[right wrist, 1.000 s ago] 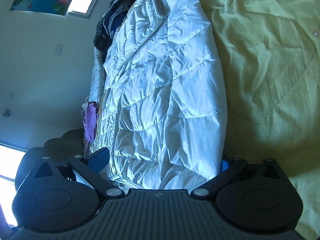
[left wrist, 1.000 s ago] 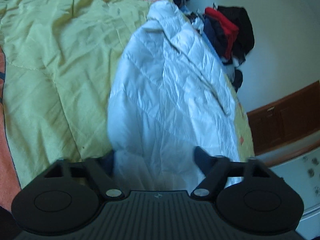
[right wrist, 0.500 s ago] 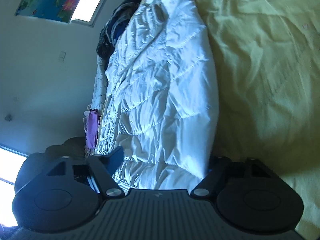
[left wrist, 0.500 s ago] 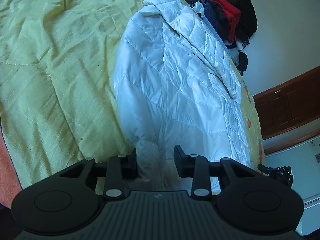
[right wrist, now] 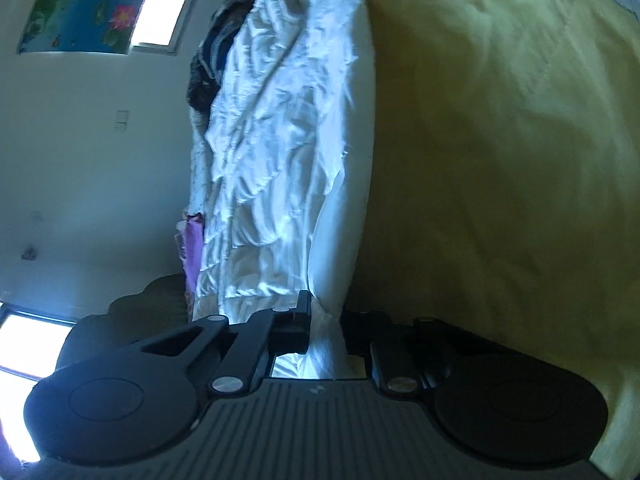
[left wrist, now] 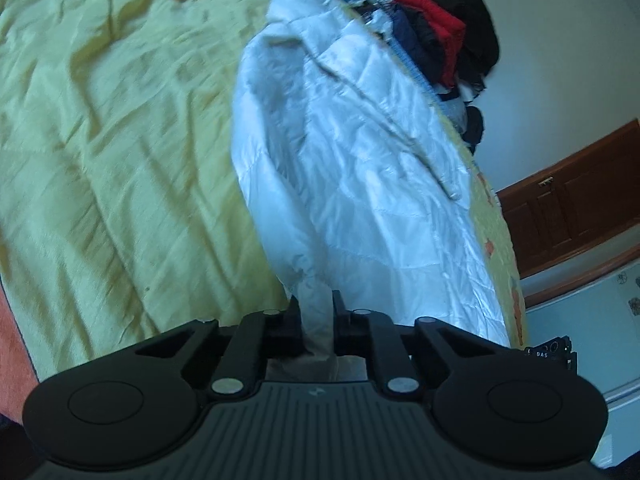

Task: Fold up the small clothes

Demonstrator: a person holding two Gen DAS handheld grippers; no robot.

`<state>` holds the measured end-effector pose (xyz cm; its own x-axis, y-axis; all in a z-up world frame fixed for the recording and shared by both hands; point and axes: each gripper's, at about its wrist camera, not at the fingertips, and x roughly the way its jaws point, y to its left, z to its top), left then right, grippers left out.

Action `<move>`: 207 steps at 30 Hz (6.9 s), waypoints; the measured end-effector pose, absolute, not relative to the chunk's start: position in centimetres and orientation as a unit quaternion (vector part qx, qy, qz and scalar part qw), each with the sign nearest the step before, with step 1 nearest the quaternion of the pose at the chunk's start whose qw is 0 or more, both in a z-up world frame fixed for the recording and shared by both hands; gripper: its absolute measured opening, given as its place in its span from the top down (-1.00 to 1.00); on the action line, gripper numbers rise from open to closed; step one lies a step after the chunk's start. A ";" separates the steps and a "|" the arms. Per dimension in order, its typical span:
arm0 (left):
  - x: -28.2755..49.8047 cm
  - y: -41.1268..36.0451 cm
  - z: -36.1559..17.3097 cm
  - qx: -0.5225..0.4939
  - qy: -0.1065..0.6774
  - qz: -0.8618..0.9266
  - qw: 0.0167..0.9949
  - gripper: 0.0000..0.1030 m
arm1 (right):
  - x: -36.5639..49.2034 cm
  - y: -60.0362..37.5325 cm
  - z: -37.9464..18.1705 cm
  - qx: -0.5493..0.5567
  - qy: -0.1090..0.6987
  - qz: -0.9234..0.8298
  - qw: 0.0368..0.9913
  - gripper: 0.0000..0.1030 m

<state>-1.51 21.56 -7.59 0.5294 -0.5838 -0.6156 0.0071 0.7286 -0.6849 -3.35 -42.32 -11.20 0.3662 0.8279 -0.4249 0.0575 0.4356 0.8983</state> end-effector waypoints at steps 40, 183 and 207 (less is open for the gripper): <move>24.4 22.6 0.5 -0.409 0.241 -0.208 0.855 0.83 | 22.3 -45.9 -5.4 0.553 0.288 0.290 0.726 0.74; 8.2 -8.1 -4.7 0.001 0.313 -0.169 0.935 0.47 | 24.8 -26.6 -0.7 0.324 0.430 0.346 0.768 -0.85; 10.7 -5.8 -7.2 -0.069 0.357 -0.184 0.913 0.47 | 26.4 -22.6 -7.4 0.201 0.412 0.304 0.835 -0.80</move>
<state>10.70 -5.76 -7.19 0.6783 -0.3850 -0.6259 0.2861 0.9229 -0.2576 26.40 -22.55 -7.44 0.4758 0.6732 -0.5661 -0.3417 0.7345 0.5863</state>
